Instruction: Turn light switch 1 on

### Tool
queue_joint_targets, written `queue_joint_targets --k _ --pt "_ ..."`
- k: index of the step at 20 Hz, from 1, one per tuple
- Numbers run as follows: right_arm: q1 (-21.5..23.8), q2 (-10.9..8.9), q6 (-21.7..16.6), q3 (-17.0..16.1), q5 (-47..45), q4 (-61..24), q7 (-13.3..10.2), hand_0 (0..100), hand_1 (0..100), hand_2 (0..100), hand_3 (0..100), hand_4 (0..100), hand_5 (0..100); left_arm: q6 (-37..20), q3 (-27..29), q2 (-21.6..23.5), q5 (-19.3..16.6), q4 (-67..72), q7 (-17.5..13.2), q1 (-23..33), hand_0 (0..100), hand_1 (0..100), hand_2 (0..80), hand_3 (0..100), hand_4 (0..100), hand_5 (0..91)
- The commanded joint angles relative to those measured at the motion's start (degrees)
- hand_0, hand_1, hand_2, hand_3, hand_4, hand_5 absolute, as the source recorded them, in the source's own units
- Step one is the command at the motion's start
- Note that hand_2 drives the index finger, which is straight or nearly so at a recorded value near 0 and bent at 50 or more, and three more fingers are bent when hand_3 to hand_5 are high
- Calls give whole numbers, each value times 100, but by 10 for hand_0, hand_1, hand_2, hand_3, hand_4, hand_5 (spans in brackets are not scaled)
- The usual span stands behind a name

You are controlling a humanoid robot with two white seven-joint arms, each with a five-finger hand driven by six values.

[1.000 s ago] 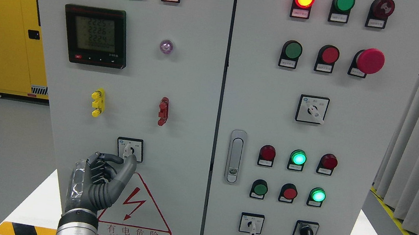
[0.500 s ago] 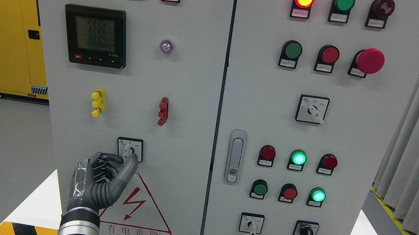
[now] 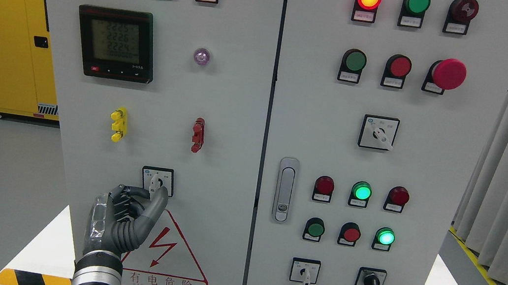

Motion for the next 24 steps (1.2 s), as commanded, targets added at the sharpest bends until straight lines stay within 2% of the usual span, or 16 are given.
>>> queue_joint_targets --k 1,18,24 --pt "0 0 -2 0 0 0 5 0 500 40 0 0 0 18 -3 -6 -9 41 2 -45 198 617 553 912 884 878" --pt "0 0 -2 0 0 0 -4 0 500 40 0 0 0 36 -3 -15 -53 32 2 -133 216 614 565 916 885 878" --pt "0 0 -2 0 0 0 -4 0 500 40 0 0 0 36 -3 -15 -44 32 2 -133 267 614 569 916 887 880"
